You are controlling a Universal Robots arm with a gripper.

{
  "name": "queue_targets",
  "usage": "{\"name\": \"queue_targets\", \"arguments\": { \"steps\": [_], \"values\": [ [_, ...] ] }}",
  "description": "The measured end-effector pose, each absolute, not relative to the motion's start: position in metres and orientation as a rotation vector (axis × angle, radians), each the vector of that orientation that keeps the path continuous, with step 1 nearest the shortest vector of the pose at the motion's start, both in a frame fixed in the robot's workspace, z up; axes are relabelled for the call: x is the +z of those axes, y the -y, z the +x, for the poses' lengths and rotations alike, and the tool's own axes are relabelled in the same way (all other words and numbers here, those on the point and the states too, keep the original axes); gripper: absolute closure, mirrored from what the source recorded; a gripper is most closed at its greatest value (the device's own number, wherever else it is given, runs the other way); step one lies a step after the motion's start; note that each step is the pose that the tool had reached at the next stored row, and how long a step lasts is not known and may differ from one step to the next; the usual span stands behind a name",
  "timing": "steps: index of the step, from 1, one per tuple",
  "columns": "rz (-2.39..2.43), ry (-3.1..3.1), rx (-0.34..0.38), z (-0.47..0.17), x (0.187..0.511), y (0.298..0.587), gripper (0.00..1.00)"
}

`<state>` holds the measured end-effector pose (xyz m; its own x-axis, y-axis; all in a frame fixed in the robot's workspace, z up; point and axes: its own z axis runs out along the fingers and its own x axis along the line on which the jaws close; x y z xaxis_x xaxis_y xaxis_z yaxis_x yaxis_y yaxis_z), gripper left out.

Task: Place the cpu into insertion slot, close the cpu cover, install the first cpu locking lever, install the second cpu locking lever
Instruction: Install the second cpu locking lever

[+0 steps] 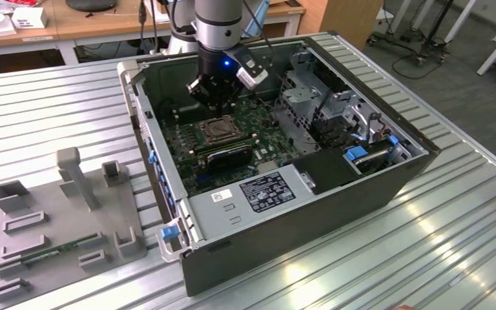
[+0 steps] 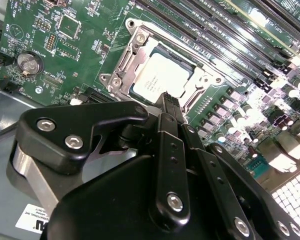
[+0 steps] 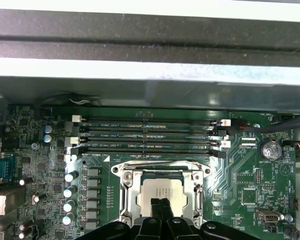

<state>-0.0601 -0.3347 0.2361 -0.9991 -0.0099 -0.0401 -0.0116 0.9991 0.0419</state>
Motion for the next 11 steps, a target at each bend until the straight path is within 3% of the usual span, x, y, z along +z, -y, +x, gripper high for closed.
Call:
{"name": "queue_targets", "arguments": {
  "steps": [11],
  "values": [
    [-0.017,-3.101,0.065,-0.0601,0.2417,0.3347,0.89]
  ]
}}
